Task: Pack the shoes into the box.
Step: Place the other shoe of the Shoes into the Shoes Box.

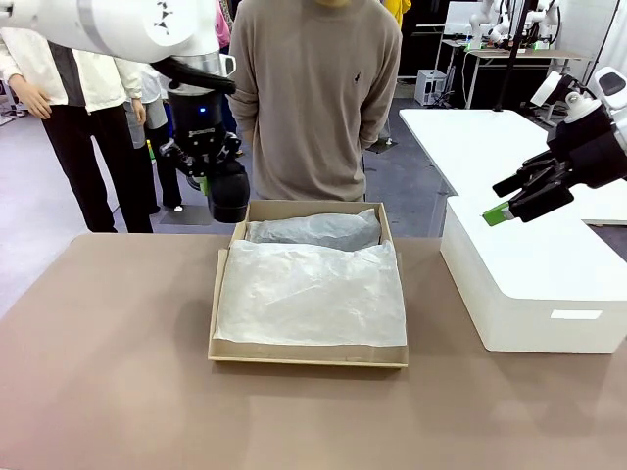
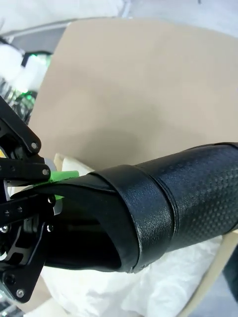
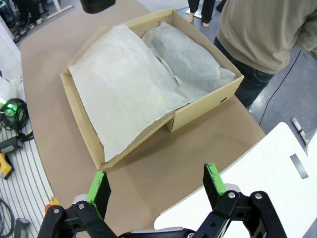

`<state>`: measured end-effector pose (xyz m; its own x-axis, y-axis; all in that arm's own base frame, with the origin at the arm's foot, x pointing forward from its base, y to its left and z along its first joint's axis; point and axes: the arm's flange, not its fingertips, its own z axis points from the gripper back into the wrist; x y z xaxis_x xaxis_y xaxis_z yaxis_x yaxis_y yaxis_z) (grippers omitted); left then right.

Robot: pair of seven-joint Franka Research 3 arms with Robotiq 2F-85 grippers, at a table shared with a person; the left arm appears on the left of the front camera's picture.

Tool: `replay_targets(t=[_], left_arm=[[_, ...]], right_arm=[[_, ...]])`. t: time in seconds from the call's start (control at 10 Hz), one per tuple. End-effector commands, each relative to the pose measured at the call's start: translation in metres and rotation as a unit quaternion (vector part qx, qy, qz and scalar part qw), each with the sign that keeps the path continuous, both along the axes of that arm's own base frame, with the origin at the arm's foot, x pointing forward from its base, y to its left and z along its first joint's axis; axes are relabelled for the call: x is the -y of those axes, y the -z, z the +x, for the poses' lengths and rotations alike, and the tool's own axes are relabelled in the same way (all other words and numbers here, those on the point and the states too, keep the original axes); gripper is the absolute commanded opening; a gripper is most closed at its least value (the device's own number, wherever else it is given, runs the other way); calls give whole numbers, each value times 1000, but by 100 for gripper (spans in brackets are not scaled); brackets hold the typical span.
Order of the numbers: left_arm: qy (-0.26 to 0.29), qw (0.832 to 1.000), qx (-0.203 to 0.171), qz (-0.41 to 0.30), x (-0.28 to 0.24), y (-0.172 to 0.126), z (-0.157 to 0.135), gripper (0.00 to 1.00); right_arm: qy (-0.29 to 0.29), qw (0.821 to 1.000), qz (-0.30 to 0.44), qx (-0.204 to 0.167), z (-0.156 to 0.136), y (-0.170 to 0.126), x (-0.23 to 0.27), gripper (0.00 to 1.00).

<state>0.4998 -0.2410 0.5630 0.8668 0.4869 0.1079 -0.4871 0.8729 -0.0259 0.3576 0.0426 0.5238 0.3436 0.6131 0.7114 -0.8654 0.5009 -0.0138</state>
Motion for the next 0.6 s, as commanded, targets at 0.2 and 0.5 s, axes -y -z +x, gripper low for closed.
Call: replay_targets(t=[0.2,0.5], left_arm=[[-100,995,-7,-12,51,-14,8,0],[-80,997,-7,-19,52,-6,4,0]], right_arm=[[-12,1000,14,10,3,1,1,100],[-12,1000,14,10,3,1,1,100]])
